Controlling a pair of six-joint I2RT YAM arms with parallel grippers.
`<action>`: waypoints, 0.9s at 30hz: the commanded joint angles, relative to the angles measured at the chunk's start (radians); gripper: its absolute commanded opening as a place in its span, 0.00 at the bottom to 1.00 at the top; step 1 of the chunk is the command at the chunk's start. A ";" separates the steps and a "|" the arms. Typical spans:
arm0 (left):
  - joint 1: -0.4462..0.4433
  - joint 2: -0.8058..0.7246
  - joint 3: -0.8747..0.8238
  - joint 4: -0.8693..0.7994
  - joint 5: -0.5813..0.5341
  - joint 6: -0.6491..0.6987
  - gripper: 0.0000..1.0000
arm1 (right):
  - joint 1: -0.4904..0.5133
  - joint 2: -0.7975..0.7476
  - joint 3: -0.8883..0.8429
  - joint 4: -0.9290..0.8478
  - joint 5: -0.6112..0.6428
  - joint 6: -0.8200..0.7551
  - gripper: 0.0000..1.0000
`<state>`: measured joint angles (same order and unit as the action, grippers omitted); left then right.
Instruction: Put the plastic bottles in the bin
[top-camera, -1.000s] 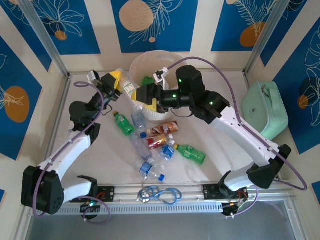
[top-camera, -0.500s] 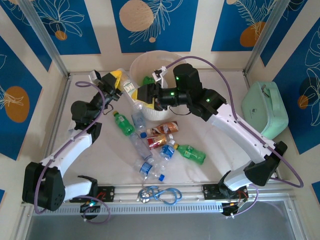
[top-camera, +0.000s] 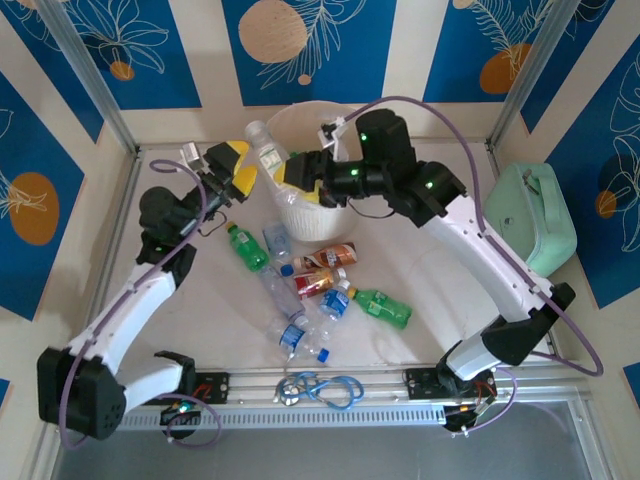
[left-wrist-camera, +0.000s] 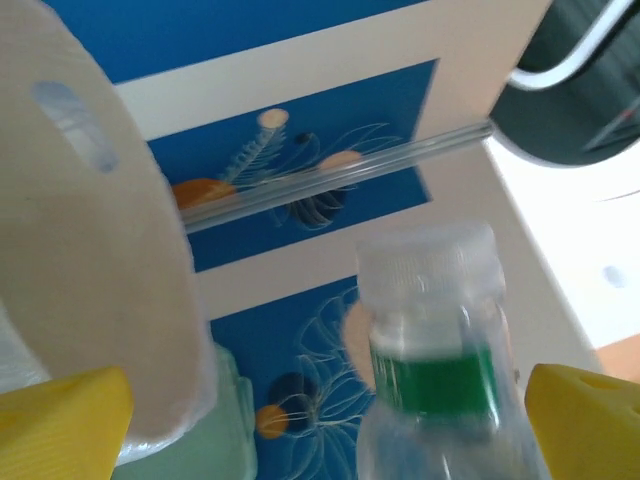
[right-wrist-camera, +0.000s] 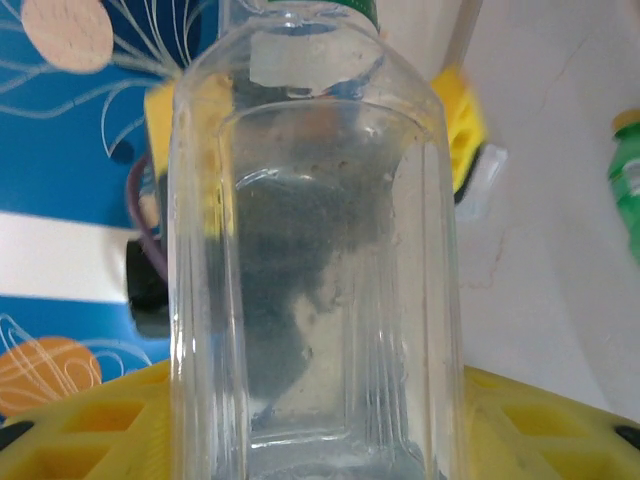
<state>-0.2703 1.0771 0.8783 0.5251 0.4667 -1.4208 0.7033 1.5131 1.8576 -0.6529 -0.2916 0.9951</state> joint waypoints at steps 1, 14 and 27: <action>0.007 -0.101 0.137 -0.525 -0.068 0.370 1.00 | -0.050 0.023 0.106 -0.131 0.047 -0.050 0.53; 0.008 -0.212 0.162 -1.057 -0.260 0.641 1.00 | -0.151 0.363 0.580 -0.530 0.271 -0.276 0.52; 0.008 -0.276 0.052 -1.158 -0.275 0.640 0.93 | -0.160 0.557 0.730 -0.597 0.326 -0.376 0.58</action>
<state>-0.2684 0.8188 0.9497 -0.5861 0.2131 -0.8017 0.5472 2.0605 2.5595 -1.2217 0.0120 0.6598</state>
